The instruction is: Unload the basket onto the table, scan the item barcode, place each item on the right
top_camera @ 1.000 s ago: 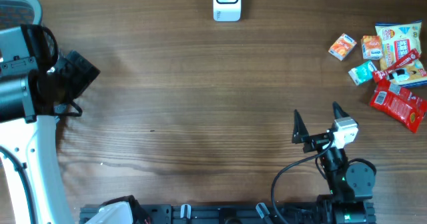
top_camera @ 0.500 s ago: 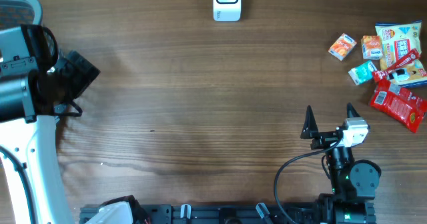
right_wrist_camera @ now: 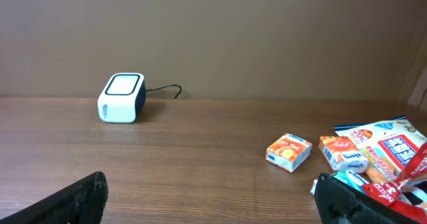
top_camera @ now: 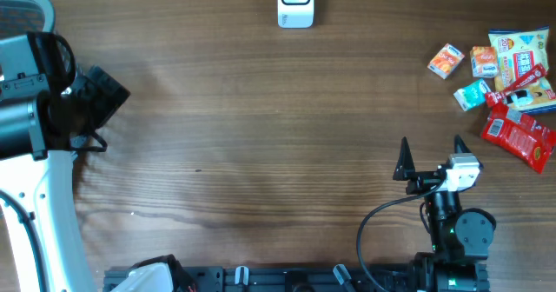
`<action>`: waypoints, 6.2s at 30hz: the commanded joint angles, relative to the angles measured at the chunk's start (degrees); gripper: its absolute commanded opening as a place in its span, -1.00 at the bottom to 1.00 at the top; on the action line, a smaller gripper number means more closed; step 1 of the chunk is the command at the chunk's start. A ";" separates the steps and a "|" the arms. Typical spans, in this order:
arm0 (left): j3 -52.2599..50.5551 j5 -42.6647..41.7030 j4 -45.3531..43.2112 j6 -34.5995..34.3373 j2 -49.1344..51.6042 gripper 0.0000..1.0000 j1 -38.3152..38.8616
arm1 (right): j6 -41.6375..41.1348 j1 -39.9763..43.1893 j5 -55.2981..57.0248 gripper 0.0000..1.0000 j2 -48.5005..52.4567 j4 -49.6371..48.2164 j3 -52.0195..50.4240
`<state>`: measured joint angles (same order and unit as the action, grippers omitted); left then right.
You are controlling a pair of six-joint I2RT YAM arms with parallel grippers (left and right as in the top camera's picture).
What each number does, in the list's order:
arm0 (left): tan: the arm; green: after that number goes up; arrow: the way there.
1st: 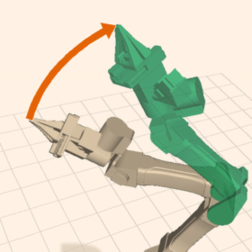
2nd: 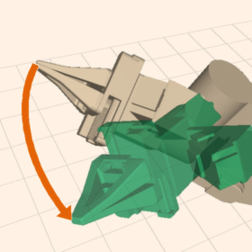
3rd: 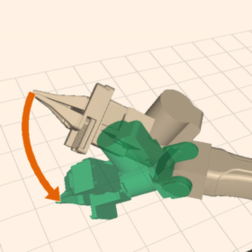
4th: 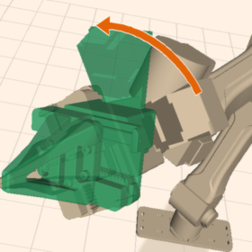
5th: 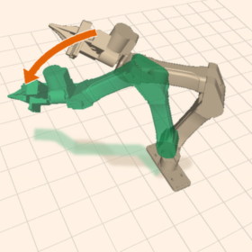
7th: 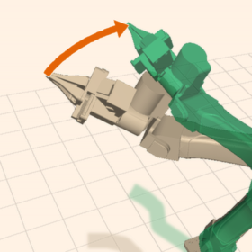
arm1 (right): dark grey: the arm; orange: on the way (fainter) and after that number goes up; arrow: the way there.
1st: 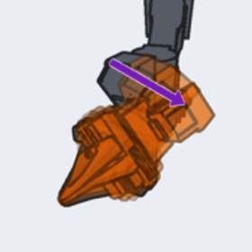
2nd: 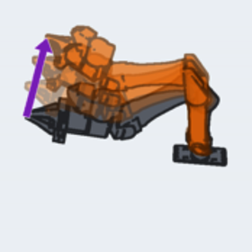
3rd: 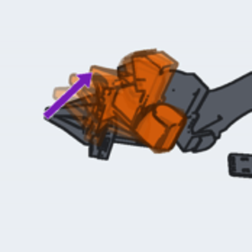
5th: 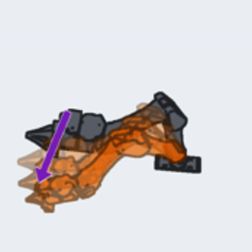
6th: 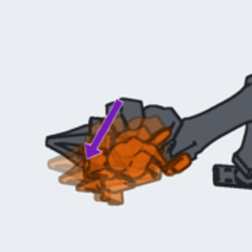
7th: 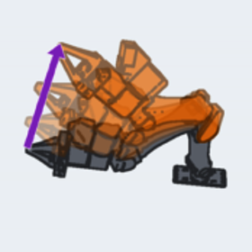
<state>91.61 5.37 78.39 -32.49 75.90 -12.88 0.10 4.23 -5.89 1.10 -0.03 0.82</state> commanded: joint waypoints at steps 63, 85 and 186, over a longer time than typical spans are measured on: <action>0.44 0.96 -0.09 -0.81 -0.15 1.00 -0.31 | -0.48 0.28 0.57 0.99 -0.90 -0.15 -0.52; -5.51 -0.17 -1.77 5.57 -8.11 1.00 -0.13 | -0.48 0.28 0.57 1.00 -0.90 -0.15 -0.52; -90.51 -17.29 -83.91 25.59 -75.71 1.00 4.81 | -0.48 0.28 0.57 0.99 -0.90 -0.15 -0.52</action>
<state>3.92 -13.06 -2.74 -6.33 0.82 -8.51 0.08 4.23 -5.72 1.08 -0.05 0.82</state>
